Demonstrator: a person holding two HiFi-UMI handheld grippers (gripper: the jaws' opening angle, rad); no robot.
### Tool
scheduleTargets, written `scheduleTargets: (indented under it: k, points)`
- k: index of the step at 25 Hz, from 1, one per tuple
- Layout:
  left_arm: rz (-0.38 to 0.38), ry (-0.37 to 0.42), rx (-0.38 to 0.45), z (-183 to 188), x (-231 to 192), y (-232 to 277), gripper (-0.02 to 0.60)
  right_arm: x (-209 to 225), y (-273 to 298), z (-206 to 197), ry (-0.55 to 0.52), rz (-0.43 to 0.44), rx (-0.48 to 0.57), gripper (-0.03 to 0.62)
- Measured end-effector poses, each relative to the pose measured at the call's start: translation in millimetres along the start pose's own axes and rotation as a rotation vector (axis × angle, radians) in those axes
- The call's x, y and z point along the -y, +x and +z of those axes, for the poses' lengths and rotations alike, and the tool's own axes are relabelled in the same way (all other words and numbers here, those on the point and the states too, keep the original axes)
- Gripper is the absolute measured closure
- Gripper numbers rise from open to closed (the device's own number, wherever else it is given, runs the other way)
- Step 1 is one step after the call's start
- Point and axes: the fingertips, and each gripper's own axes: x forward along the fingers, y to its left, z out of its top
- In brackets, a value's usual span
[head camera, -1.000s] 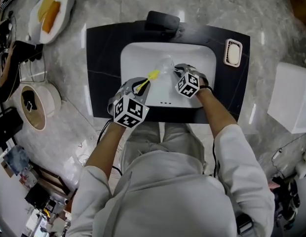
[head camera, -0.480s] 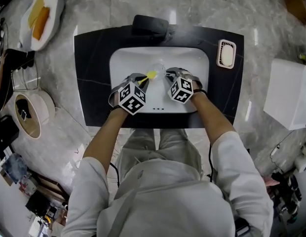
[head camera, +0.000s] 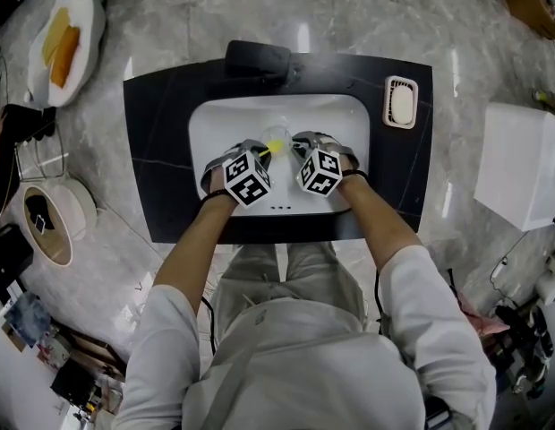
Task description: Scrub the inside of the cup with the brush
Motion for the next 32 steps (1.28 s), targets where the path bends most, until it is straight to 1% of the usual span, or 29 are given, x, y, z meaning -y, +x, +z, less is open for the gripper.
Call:
scheduleTargets:
  k: [5, 10, 12, 15, 19, 22, 27, 32]
  points:
    - [-0.015, 0.036, 0.016, 12, -1, 0, 0.546, -1, 0, -1, 0.009, 0.002, -0.003, 0.563]
    - [0.012, 0.034, 0.042, 29, -20, -8, 0.545, 0, 0, 0, 0.009, 0.0, -0.005, 0.563]
    - [0.031, 0.051, 0.024, 28, -30, -11, 0.545, 0, 0, 0, 0.011, 0.0, -0.005, 0.563]
    - [0.044, 0.075, -0.018, 17, -35, -13, 0.545, 1, 0, 1, 0.013, -0.003, -0.003, 0.563]
    - [0.017, 0.111, -0.078, -5, -22, -9, 0.545, 1, 0, 0, 0.014, -0.005, -0.005, 0.563]
    - [-0.014, 0.127, -0.086, -9, -7, -3, 0.545, 0, 0, 0, 0.018, -0.004, -0.007, 0.563]
    - [-0.025, 0.167, -0.081, 3, 1, 2, 0.545, 0, 1, 0, 0.016, -0.004, -0.008, 0.563]
    - [-0.021, 0.192, -0.05, 23, -1, -1, 0.545, 0, 1, -1, 0.016, -0.007, -0.01, 0.563]
